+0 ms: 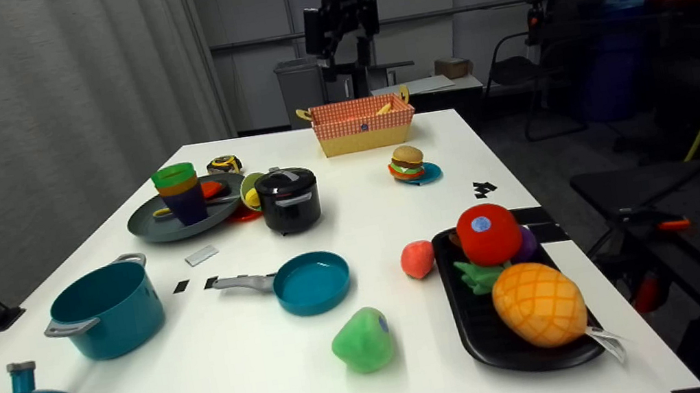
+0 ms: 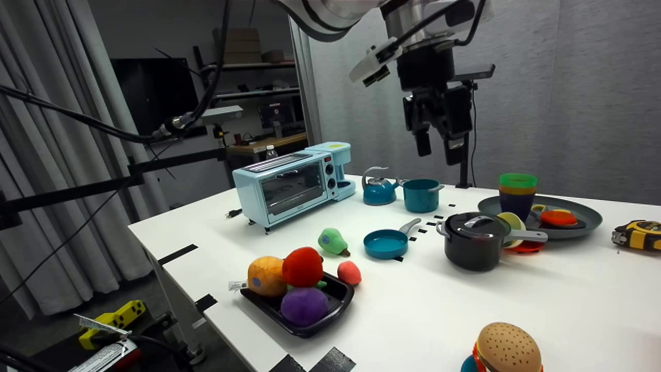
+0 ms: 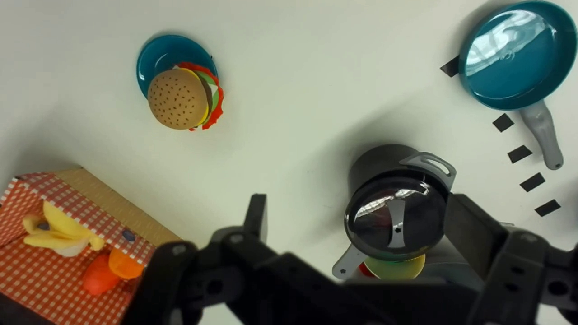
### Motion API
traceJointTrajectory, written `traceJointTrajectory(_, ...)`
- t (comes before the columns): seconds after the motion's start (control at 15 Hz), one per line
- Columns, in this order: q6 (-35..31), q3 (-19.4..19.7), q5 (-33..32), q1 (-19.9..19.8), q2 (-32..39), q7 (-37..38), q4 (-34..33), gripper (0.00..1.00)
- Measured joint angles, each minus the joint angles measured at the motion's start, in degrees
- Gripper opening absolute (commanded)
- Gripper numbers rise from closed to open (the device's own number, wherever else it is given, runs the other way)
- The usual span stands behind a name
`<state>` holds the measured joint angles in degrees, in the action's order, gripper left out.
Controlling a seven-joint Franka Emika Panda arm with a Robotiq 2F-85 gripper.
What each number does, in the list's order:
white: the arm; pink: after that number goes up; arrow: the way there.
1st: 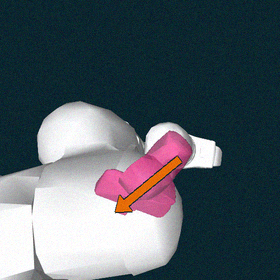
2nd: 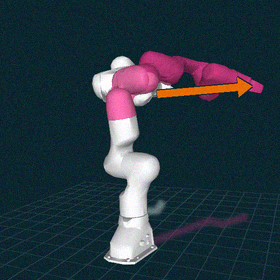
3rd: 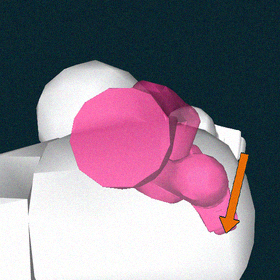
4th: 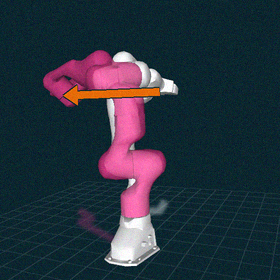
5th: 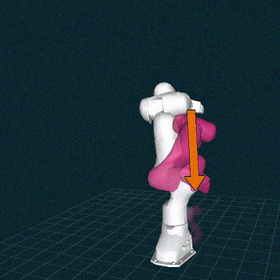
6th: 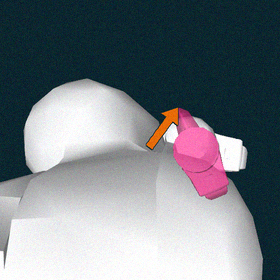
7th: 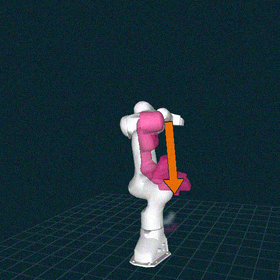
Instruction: Remove the lid from the black pot and put it on the blue pan
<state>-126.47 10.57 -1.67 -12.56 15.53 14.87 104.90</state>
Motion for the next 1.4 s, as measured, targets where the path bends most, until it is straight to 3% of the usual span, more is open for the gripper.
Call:
traceJointTrajectory(0.6,-7.6,-0.2,5.0,-0.6,10.6,-4.5,-7.7,1.0)
traceJointTrajectory(1.4,-7.9,-2.0,8.5,-1.2,22.5,-5.7,-20.1,1.0)
